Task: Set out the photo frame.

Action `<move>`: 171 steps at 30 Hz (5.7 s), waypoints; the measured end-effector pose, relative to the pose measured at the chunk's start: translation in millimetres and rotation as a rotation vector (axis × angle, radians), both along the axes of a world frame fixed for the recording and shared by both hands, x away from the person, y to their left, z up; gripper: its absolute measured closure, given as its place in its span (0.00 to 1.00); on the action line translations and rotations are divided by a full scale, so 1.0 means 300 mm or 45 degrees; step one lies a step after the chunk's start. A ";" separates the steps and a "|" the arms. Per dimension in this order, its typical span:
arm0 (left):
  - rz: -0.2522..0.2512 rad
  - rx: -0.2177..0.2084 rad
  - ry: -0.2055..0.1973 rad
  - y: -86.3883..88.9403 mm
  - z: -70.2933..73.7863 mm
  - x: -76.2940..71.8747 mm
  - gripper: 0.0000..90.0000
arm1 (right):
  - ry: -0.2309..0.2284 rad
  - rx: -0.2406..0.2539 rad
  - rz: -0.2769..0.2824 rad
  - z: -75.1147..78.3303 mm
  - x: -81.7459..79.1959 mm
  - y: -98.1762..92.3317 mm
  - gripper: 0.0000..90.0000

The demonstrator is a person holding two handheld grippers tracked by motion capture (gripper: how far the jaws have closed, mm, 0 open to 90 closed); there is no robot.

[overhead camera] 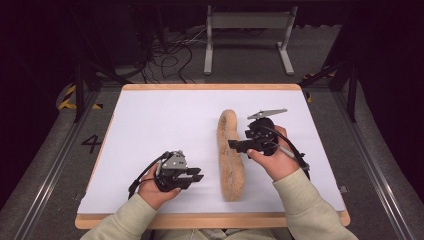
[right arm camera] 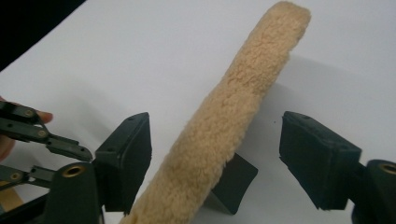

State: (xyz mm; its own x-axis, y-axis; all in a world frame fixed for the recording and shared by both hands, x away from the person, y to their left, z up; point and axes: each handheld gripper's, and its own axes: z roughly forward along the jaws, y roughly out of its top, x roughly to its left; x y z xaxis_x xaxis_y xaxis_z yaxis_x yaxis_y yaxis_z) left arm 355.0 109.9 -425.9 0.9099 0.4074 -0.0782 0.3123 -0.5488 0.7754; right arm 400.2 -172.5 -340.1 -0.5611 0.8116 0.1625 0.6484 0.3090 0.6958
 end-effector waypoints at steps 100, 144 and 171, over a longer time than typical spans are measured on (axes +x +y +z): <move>0.281 -0.103 -0.010 0.252 0.012 0.043 0.78 | -0.036 -0.575 1.283 0.053 0.233 0.216 0.77; 0.306 -0.118 0.003 0.272 0.005 0.035 0.78 | -0.077 -0.569 1.003 -0.030 0.290 0.207 0.31; 0.369 -0.186 0.013 0.339 0.034 0.005 0.33 | -0.282 -0.319 0.629 0.131 0.079 -0.110 0.04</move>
